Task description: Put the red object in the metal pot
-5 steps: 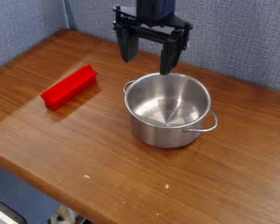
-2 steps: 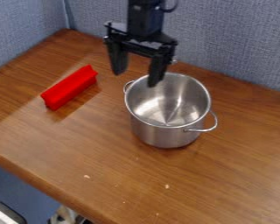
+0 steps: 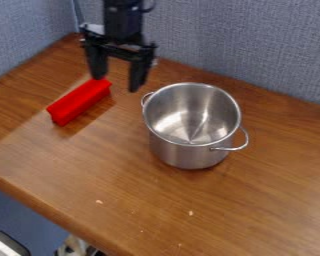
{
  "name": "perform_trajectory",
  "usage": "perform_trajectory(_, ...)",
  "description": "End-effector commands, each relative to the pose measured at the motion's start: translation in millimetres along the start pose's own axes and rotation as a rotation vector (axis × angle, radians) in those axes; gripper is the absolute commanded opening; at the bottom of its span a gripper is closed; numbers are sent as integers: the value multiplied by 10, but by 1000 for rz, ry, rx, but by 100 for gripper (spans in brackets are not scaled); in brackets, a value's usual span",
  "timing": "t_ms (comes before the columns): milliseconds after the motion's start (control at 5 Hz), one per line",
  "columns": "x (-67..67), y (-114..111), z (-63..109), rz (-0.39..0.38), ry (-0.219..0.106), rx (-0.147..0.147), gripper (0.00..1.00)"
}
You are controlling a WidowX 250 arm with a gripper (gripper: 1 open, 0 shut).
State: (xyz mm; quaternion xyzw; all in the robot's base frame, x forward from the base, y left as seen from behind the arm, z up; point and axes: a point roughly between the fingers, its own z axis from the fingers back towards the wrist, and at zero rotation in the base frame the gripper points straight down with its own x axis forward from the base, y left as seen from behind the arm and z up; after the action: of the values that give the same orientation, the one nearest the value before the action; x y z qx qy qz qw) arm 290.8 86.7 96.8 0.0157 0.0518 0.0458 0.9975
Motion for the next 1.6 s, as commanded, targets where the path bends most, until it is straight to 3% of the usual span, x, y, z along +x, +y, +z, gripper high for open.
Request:
perform_trajectory(0, 21, 219, 30, 14, -54, 33, 100)
perform_trajectory(200, 38, 412, -44, 31, -68, 45, 100)
perform_trajectory(400, -3, 560, -124, 50, -94, 37, 100)
perform_trajectory(600, -4, 643, -194, 41, -143, 37, 100)
perform_trajectory(800, 82, 669, -272, 32, -181, 35, 100)
perform_trajectory(1200, 177, 655, -383, 24, -181, 29, 100)
perform_trajectory(1400, 139, 609, -213, 13, -214, 18, 100)
